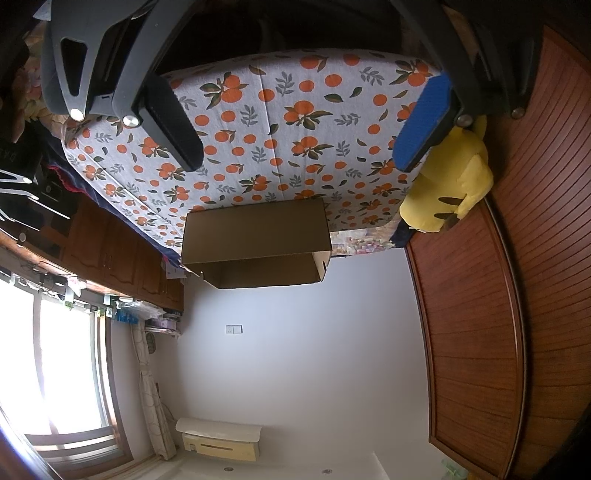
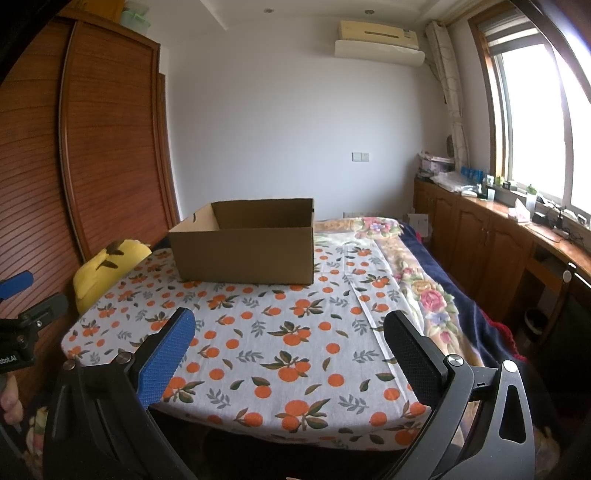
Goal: Organize snacks
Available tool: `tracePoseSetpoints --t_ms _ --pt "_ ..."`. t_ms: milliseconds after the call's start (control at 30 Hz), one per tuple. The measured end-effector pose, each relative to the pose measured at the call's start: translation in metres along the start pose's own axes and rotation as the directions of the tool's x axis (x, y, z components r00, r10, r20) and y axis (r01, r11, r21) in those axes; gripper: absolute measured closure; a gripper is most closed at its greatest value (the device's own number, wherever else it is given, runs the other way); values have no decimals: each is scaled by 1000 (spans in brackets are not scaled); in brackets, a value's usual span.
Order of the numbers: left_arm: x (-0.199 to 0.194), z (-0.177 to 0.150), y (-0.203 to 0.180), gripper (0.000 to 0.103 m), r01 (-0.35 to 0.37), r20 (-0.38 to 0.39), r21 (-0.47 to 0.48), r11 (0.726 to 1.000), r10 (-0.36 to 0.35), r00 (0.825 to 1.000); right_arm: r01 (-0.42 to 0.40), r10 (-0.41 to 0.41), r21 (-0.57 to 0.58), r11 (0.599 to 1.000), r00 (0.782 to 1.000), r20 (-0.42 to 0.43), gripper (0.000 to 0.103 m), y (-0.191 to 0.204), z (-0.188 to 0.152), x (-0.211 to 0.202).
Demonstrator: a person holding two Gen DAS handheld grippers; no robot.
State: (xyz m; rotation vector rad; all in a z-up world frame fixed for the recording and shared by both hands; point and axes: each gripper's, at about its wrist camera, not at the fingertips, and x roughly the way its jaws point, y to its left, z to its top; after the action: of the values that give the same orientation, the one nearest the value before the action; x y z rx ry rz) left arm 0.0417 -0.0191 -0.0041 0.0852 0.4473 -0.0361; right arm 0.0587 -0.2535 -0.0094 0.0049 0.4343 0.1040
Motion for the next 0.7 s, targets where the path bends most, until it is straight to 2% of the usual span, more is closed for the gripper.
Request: tracePoseSetpoints --t_ms 700 --pt "0 3 3 0 -4 4 1 1000 4 1000 0 0 -1 1000 1000 1 0 -1 0 0"
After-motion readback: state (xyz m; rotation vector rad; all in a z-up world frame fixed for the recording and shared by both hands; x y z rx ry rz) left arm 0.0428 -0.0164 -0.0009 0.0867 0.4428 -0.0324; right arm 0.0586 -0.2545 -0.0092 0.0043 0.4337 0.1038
